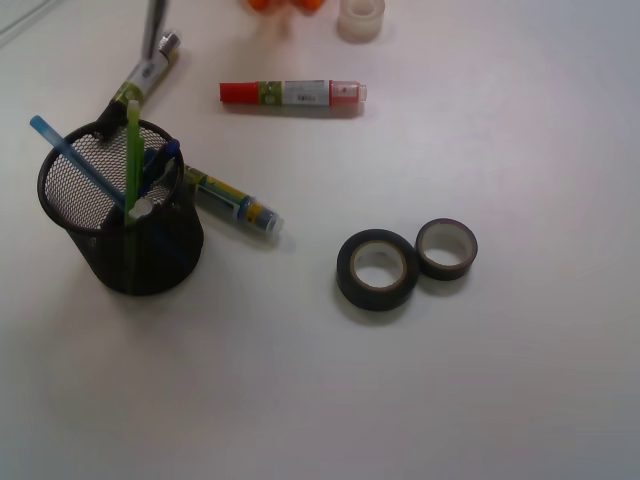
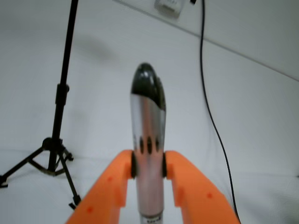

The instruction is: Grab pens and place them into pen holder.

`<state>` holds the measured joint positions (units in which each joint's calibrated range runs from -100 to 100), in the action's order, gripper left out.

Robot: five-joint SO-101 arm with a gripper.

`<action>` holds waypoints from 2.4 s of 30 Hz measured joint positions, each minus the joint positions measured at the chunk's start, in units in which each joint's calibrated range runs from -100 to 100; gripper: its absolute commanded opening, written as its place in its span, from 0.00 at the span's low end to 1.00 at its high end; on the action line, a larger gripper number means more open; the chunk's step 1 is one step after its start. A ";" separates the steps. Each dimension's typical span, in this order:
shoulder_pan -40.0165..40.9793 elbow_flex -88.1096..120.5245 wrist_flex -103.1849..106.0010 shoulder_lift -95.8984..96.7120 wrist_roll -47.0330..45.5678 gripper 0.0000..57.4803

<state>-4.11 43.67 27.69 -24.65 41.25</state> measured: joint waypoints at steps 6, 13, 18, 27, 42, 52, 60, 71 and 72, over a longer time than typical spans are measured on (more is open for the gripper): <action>-4.44 3.68 15.98 6.97 1.95 0.01; -5.62 3.86 32.40 21.95 3.61 0.01; -4.74 3.86 40.09 30.23 3.71 0.06; -4.59 3.86 40.69 33.62 5.91 0.36; 0.74 -4.67 14.34 17.33 -10.60 0.24; 5.85 12.49 -37.06 -15.77 -31.21 0.01; 5.85 23.18 -66.09 -34.49 -36.83 0.01; 5.77 44.03 -76.03 -53.75 -43.52 0.01; 5.77 46.18 -76.03 -55.23 -43.71 0.01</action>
<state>1.66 89.85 -48.34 -79.88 -2.47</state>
